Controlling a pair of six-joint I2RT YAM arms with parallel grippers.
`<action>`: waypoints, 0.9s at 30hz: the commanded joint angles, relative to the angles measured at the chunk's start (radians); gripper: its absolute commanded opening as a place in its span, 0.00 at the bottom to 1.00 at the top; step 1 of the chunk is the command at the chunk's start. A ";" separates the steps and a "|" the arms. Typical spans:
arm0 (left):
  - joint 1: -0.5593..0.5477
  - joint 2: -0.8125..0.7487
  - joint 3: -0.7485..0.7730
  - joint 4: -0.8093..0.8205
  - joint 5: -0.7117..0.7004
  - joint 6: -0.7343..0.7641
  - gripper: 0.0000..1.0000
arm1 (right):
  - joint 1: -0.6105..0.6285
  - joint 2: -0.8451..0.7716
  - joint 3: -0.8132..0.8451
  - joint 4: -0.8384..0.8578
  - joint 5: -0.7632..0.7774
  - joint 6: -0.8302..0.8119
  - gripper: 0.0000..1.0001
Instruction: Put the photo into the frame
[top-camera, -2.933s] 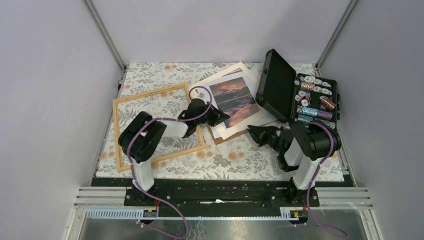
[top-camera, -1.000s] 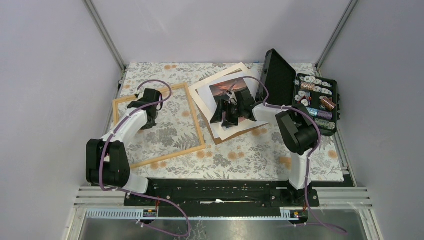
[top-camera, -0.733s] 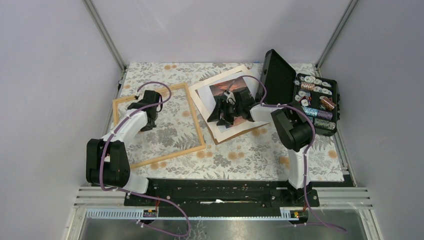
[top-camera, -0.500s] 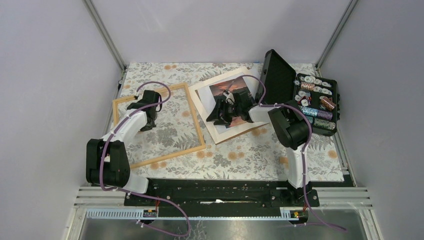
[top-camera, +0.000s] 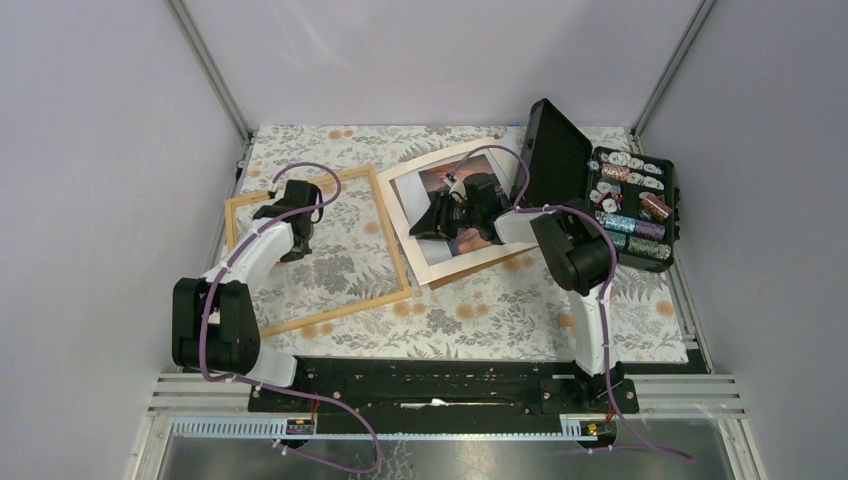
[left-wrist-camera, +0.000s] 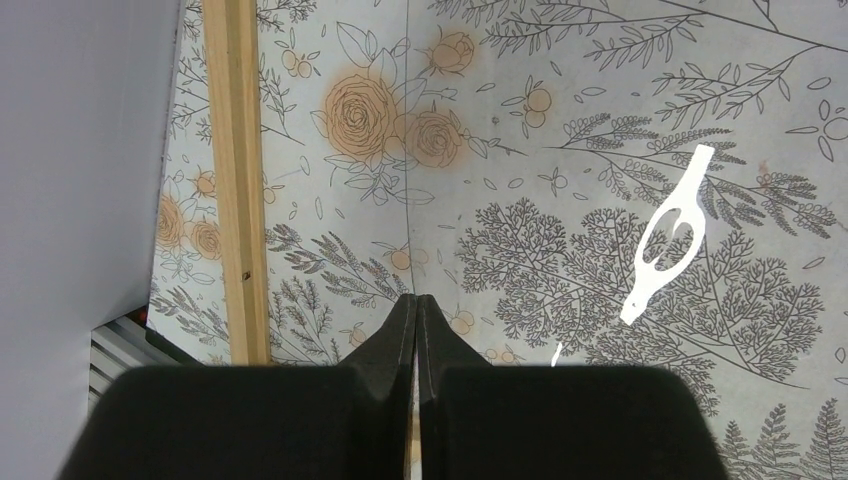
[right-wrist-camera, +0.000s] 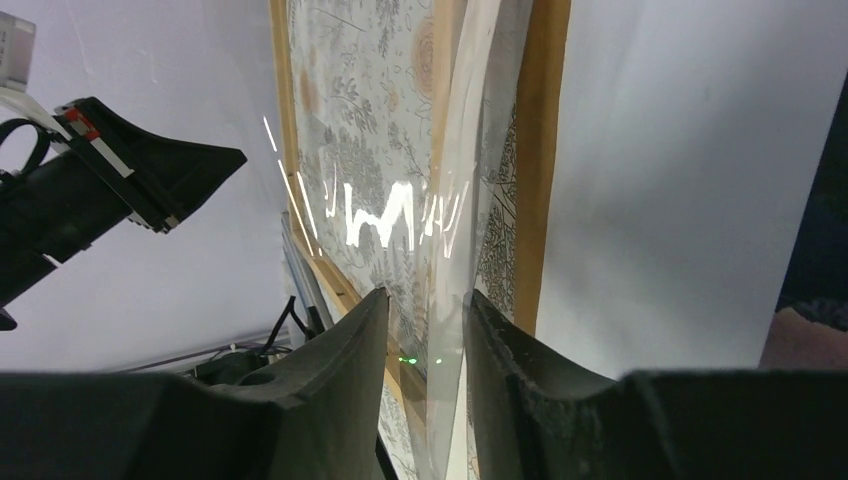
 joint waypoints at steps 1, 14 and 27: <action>0.007 -0.039 -0.006 0.037 0.015 0.011 0.00 | 0.007 0.020 0.032 0.103 -0.031 0.052 0.39; 0.012 -0.058 -0.015 0.049 0.036 0.011 0.00 | -0.045 0.038 0.089 0.031 -0.006 -0.010 0.53; 0.014 -0.042 -0.002 0.058 0.049 0.007 0.00 | -0.029 0.111 0.096 0.181 -0.054 0.101 0.26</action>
